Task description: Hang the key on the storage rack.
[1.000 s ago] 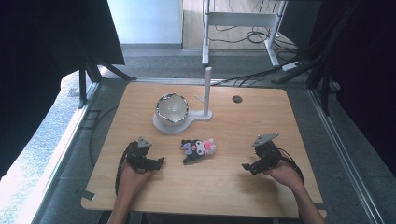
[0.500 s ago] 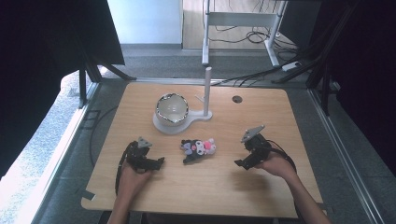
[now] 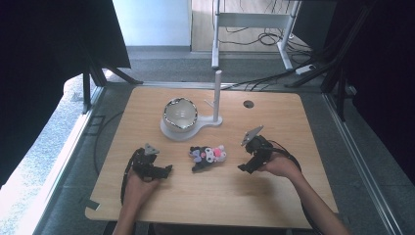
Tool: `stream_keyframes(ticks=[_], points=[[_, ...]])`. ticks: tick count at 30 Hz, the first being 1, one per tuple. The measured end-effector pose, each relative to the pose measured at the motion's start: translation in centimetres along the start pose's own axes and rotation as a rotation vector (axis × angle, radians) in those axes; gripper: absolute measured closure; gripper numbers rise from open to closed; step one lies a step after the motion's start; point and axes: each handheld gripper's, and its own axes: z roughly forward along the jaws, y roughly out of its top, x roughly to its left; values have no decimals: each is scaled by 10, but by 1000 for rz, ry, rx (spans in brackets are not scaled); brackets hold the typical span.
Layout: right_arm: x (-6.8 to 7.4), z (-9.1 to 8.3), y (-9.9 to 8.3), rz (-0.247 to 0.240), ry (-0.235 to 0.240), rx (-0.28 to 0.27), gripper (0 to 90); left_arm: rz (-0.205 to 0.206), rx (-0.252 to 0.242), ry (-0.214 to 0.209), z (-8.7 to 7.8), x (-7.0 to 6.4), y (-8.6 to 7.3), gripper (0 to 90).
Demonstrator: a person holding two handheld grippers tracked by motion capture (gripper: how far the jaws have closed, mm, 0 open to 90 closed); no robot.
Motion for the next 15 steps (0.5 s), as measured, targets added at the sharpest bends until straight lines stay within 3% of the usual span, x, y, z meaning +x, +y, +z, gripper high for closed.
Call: stream_keyframes(ticks=[15], points=[[-3, 19, 36, -83, 50, 57, 89, 3, 0, 0, 0, 0, 0, 8]])
